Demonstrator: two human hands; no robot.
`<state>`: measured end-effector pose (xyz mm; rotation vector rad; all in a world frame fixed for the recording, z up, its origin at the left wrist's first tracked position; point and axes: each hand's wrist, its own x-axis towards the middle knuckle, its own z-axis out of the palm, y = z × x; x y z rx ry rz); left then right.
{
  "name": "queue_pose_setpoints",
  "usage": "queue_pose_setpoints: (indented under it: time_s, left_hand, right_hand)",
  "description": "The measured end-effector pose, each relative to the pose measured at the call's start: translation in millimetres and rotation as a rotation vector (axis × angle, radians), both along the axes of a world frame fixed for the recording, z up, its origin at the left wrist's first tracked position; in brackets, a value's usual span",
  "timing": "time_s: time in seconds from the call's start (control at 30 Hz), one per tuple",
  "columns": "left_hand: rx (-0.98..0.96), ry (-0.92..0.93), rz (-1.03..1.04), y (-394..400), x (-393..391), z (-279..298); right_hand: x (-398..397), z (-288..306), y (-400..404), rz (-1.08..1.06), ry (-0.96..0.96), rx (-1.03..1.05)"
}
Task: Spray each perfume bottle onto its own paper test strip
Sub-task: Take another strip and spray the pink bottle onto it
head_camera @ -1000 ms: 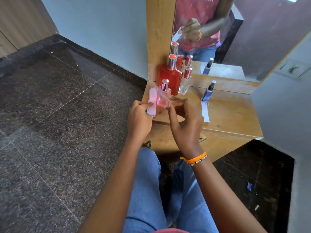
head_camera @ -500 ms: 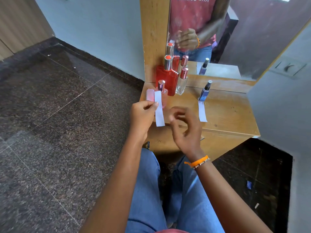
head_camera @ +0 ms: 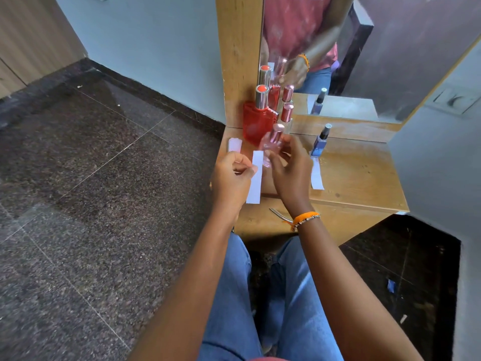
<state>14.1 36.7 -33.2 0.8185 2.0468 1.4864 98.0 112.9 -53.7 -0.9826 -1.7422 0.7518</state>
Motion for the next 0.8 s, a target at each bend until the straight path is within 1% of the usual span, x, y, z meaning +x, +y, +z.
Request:
queue_pose_setpoints:
  time_s: [0.17,0.3,0.37,0.47,0.53,0.6,0.67,0.7,0.73,0.8]
  left_hand:
    - [0.042,0.04,-0.081,19.5,16.6,-12.6]
    - [0.009,0.105,-0.123,43.8,32.1,-21.2]
    - [-0.054,0.193,-0.14,54.3,38.1,-28.3]
    - [-0.164,0.434,-0.108,58.5,42.7,-34.9]
    - [-0.185,0.475,-0.093,57.7,45.0,-34.7]
    - [-0.102,0.424,-0.103,56.3,43.9,-30.0]
    - [0.044,0.311,-0.157,52.7,42.6,-15.7]
    - [0.116,0.19,-0.23,50.1,43.4,-4.4]
    - [0.173,0.024,-0.33,46.5,45.4,8.5]
    - [0.252,-0.301,-0.553,39.3,47.7,27.1]
  right_hand:
    - [45.8,13.7,-6.2,-0.076,0.077,0.026]
    - [71.6,15.6,-7.7,-0.093,0.083,0.005]
    - [78.5,14.0,-4.1,-0.094,0.058,-0.001]
    - [82.0,12.9,-2.0,-0.072,0.033,0.001]
    - [84.0,12.2,-1.0,-0.052,0.025,0.0]
    - [87.2,12.1,-0.2,0.016,0.014,-0.042]
    - [90.5,13.6,-0.8,0.166,0.038,-0.172]
    - [91.6,14.6,-1.8,0.266,0.088,-0.273]
    - [92.1,16.0,-3.6,0.373,0.168,-0.381]
    - [92.5,19.8,-9.0,0.552,0.376,-0.608]
